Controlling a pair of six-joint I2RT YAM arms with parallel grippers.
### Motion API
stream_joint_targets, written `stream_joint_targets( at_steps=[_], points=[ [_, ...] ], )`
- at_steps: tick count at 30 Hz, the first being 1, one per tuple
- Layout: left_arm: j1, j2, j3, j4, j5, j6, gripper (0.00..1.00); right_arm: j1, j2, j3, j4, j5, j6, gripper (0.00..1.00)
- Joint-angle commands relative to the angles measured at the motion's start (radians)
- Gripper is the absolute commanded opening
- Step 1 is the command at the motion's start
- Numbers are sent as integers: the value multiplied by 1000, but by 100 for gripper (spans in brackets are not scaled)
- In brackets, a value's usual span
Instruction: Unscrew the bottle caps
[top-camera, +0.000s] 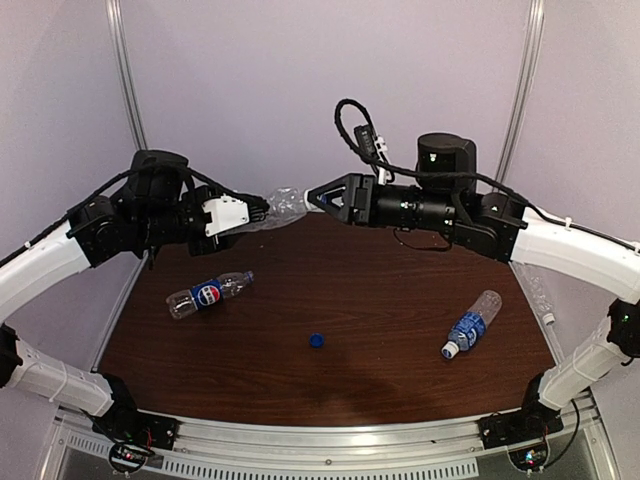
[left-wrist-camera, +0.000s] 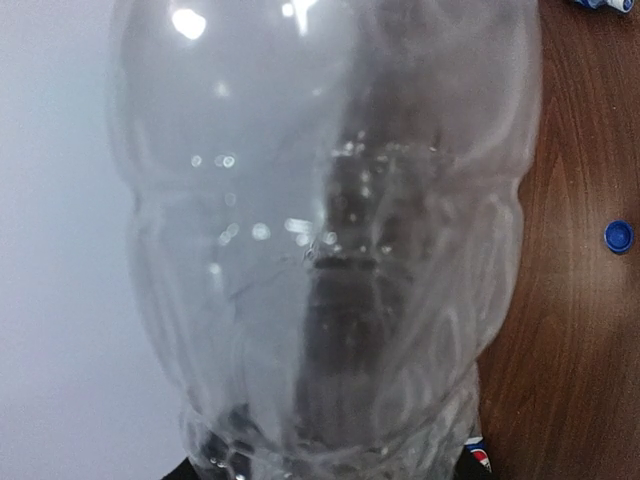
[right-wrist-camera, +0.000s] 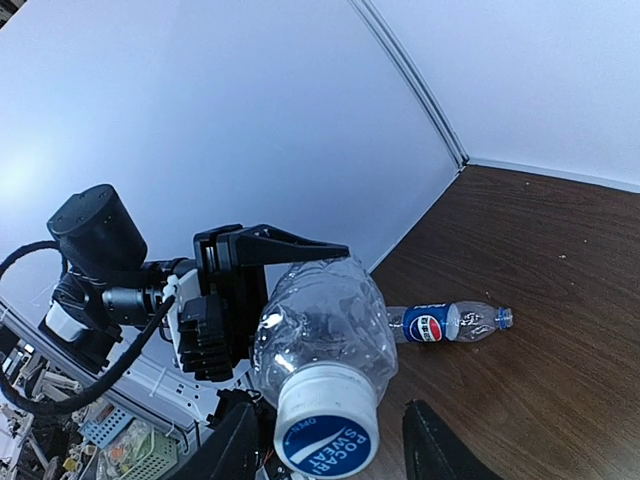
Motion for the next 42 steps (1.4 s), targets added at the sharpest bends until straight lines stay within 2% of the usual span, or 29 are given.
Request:
stream_joint_targets(
  at_steps=[1, 4, 12, 16, 17, 21, 27, 32, 36, 42],
  points=[
    [-3, -14, -21, 59, -3, 8, 37, -10, 6, 9, 31, -28, 12, 48],
    [-3, -10, -20, 66, -1, 8, 37, -12, 16, 15, 30, -49, 12, 38],
    [-3, 0, -6, 71, -7, 5, 37, -12, 37, 34, -11, -81, 6, 38],
    [-3, -5, -15, 70, -6, 9, 36, -13, 20, 22, -14, -57, -1, 31],
    [-3, -7, -17, 69, -6, 8, 36, -14, 17, 23, -19, -55, -5, 32],
    [-3, -10, -23, 69, -6, 14, 36, -15, 10, 28, -40, -44, -17, 44],
    [-3, -14, -24, 70, -4, 19, 36, -18, -4, 24, -28, -50, -20, 42],
    [-2, -19, -35, 70, -6, 29, 34, -17, -10, 23, -19, -54, -26, 48],
    [-3, -20, -38, 72, -6, 31, 34, -18, -15, 23, -15, -56, -31, 48],
    [-3, -15, -31, 74, -6, 31, 34, -17, -10, 16, -15, -62, -25, 38]
  ],
)
